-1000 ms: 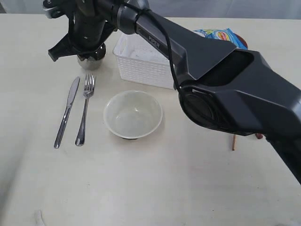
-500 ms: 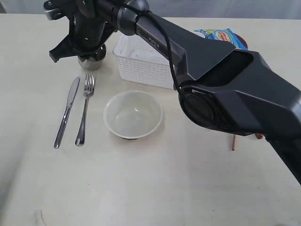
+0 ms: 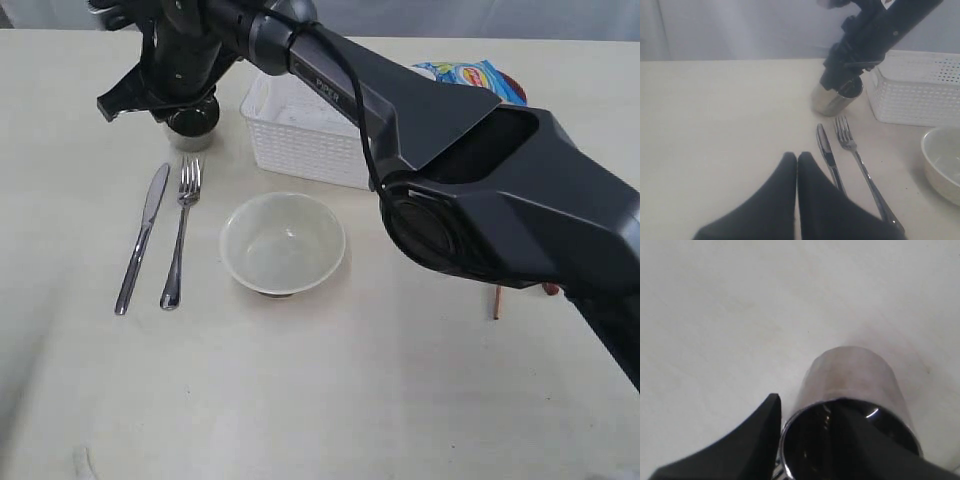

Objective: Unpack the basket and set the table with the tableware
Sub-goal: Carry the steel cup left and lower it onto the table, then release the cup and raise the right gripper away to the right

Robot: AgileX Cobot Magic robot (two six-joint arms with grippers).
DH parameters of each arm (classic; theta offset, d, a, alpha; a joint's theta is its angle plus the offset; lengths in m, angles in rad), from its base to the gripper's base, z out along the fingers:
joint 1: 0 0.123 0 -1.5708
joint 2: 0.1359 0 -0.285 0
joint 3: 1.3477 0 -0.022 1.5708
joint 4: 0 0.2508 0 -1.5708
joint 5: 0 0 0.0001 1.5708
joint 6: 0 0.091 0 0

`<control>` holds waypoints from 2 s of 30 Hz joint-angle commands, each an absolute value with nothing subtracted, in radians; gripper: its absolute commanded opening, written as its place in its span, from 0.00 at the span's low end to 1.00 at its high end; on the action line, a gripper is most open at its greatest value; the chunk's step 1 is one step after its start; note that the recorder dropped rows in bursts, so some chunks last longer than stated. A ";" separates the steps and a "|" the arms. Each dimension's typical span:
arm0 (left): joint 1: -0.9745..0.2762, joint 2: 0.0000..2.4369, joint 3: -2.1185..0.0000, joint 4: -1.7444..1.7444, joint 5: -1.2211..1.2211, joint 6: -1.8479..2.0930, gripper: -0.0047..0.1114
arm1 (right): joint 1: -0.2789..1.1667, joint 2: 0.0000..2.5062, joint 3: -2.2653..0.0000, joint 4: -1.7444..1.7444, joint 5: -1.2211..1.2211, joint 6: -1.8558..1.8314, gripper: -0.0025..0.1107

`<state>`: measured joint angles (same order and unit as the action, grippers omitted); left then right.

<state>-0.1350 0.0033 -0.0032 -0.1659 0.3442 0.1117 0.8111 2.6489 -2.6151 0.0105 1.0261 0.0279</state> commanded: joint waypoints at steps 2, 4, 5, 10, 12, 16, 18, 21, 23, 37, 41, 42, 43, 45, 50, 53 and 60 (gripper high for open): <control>-0.143 0.000 0.000 -0.166 0.342 0.109 0.04 | 0.791 2.647 -2.614 0.014 0.972 0.019 0.31; -0.143 0.000 0.000 -0.166 0.342 0.109 0.04 | 0.781 2.647 -2.614 0.024 0.962 0.019 0.31; -0.143 0.000 0.000 -0.166 0.342 0.111 0.04 | 0.773 2.647 -2.614 0.035 0.962 0.019 0.31; -0.143 0.000 0.000 -0.166 0.342 0.111 0.04 | 0.753 2.648 -2.614 0.115 0.955 -0.025 0.31; -0.143 0.000 0.000 -0.166 0.342 0.111 0.04 | 0.748 2.648 -2.614 0.164 0.938 -0.061 0.31; -0.143 0.000 0.000 -0.166 0.342 0.111 0.04 | 0.746 2.648 -2.614 0.202 0.924 -0.081 0.31; -0.143 0.000 0.000 -0.166 0.342 0.111 0.04 | 0.746 2.648 -2.614 0.202 0.924 -0.083 0.31; -0.143 0.000 0.000 -0.166 0.342 0.111 0.04 | 0.746 2.648 -2.614 0.200 0.924 -0.083 0.31; -0.143 0.000 0.000 -0.166 0.342 0.111 0.04 | 0.746 2.648 -2.614 0.200 0.924 -0.083 0.31; -0.143 0.000 0.000 -0.166 0.342 0.109 0.04 | 0.746 2.501 -2.616 0.193 1.123 -0.142 0.02; -0.143 0.000 0.000 -0.166 0.342 0.109 0.04 | 0.746 2.449 -2.616 0.194 1.103 -0.144 0.02; -0.143 0.000 0.000 -0.166 0.342 0.109 0.04 | 0.746 2.442 -2.616 0.194 1.109 -0.143 0.02; -0.143 0.000 0.000 -0.166 0.342 0.109 0.04 | 0.746 2.432 -2.616 0.196 1.111 -0.139 0.02; -0.143 0.000 0.000 -0.166 0.342 0.109 0.04 | 0.751 2.412 -2.616 0.196 1.116 -0.136 0.02; -0.143 0.000 0.000 -0.166 0.342 0.109 0.04 | 0.760 2.348 -2.616 0.190 1.168 -0.120 0.02; -0.143 0.000 0.000 -0.166 0.342 0.109 0.04 | 0.760 2.301 -2.616 0.177 1.181 -0.120 0.02; -0.143 0.000 0.000 -0.166 0.342 0.109 0.04 | 0.758 2.184 -2.616 0.159 1.221 -0.129 0.02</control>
